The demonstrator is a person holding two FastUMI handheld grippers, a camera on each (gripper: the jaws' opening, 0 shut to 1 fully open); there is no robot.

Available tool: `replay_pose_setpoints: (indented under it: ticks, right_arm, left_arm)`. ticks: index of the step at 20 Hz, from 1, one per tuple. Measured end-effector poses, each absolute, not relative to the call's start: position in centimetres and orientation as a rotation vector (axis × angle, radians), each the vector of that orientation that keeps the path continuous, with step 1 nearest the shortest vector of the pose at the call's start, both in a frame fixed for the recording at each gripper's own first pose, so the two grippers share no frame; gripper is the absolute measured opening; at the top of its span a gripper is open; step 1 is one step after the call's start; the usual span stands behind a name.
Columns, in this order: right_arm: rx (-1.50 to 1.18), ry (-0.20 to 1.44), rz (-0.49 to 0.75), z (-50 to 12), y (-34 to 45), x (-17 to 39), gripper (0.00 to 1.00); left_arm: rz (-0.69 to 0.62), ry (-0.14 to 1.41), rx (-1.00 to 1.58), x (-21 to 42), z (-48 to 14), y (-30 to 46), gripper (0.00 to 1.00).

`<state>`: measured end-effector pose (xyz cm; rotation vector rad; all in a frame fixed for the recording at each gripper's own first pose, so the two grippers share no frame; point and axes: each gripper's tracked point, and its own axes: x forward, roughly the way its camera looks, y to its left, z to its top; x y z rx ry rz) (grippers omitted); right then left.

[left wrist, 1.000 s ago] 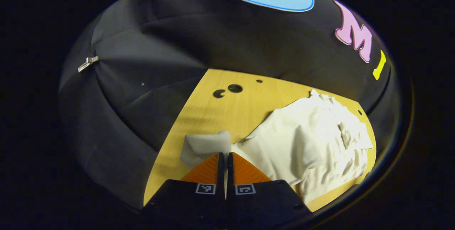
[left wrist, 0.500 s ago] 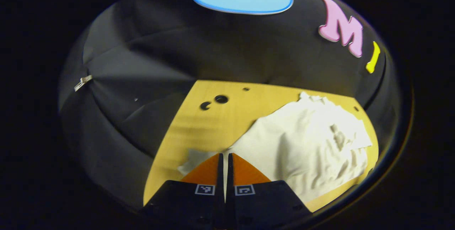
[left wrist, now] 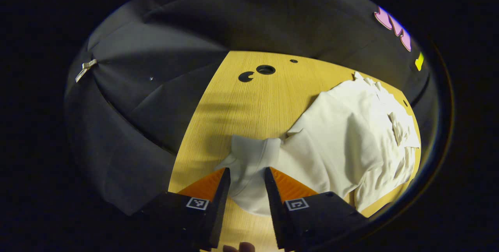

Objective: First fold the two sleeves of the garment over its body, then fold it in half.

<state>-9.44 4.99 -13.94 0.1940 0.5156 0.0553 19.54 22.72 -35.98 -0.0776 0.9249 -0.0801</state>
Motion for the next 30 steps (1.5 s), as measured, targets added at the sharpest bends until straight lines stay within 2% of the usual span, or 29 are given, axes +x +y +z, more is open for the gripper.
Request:
replay_pose_setpoints:
  ticks: [1,2,4,9,10,12,13,22,30]
  right_arm:
    - [0.189,0.519,0.057,-14.0,5.2,-9.5,0.61]
    - [0.186,0.520,0.057,-13.9,5.4,-9.4,0.61]
    - [0.181,0.526,0.052,-14.0,5.5,-9.5,0.61]
    - [0.180,0.536,0.045,-14.2,5.8,-9.7,0.61]
    - [0.180,0.537,0.045,-14.2,5.8,-9.7,0.61]
    - [0.179,0.536,0.046,-14.1,5.9,-9.7,0.61]
    - [0.178,0.537,0.051,-14.1,6.0,-9.7,0.61]
    - [0.199,0.527,0.075,-14.0,5.2,-9.0,0.61]
    - [0.225,0.504,0.077,-13.9,3.1,-8.5,0.61]
  left_arm:
    - [-0.080,0.936,-0.069,19.8,-36.5,22.8,0.66]
    - [-0.083,0.945,-0.064,20.1,-37.0,22.7,0.60]
    - [-0.111,0.974,-0.053,20.2,-37.9,22.1,0.65]
    - [-0.155,0.988,-0.061,20.5,-38.0,21.5,0.65]
    - [-0.145,0.977,-0.062,20.7,-37.8,21.8,0.53]
    - [-0.115,0.973,-0.056,21.0,-37.8,21.6,0.13]
    - [-0.112,0.975,-0.034,20.8,-37.8,21.7,0.07]
    - [-0.128,0.839,-0.048,21.0,-32.5,19.6,0.06]
    - [-0.252,0.647,-0.032,22.1,-22.5,10.3,0.06]
